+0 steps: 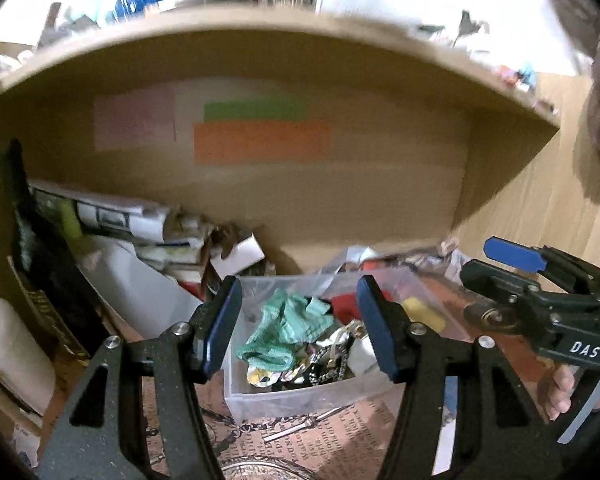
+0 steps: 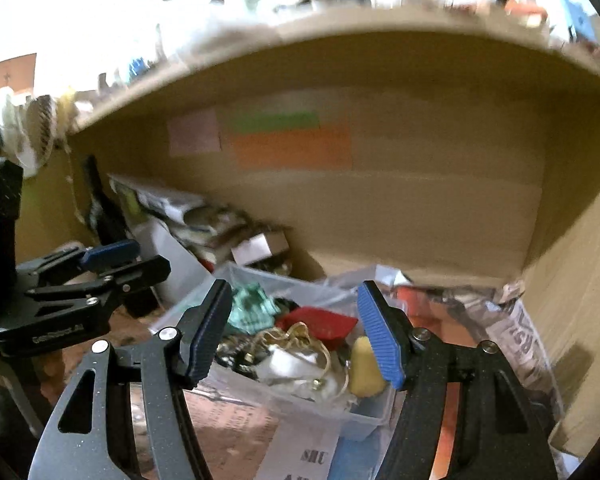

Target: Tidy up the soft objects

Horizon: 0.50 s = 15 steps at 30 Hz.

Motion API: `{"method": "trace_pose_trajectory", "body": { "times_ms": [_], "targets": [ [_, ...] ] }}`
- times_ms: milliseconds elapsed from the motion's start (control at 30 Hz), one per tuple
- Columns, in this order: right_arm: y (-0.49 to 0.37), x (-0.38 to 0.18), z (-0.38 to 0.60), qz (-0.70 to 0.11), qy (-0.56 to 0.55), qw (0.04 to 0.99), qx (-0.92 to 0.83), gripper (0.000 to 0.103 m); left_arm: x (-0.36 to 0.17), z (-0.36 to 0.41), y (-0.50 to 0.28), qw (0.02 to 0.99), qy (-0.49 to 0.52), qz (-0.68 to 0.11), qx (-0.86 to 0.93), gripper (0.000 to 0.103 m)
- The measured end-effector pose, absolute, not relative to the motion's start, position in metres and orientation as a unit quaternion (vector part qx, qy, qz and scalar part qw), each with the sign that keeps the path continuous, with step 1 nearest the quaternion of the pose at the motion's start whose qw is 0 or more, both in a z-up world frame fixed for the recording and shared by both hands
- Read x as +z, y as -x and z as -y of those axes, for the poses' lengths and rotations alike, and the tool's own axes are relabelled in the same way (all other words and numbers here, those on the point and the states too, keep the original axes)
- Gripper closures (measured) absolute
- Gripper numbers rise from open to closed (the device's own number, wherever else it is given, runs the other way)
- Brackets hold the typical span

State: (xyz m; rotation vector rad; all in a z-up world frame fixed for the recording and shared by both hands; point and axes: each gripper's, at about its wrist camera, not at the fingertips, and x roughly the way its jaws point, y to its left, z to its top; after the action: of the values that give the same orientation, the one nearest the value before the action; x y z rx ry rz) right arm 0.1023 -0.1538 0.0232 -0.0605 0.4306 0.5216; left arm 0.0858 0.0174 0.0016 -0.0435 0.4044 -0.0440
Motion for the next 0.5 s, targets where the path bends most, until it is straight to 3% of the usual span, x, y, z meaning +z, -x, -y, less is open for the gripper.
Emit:
{"method": "trace_pose_trajectory", "body": {
  "times_ms": [167,300,400,500],
  "targets": [
    [-0.078,0.043,0.161,-0.17,0.021,0.95,0.26,0.028,0.017,-0.016,-0.062,0.986,0.019,-0.166,-0.016,0.033],
    [-0.064,0.052,0.166,-0.149,0.014,0.953,0.263,0.02,0.026,-0.013,-0.045,0.989,0.019,-0.145,-0.016,0.015],
    [-0.059,0.053,0.166,-0.144,0.012,0.954,0.263,0.017,0.032,-0.012,-0.034,0.991,0.016,-0.132,-0.013,0.012],
    [-0.055,0.054,0.165,-0.144,0.009,0.954,0.264,0.009,0.036,-0.01,-0.026,0.992,0.018,-0.125,-0.014,0.004]
  ]
}}
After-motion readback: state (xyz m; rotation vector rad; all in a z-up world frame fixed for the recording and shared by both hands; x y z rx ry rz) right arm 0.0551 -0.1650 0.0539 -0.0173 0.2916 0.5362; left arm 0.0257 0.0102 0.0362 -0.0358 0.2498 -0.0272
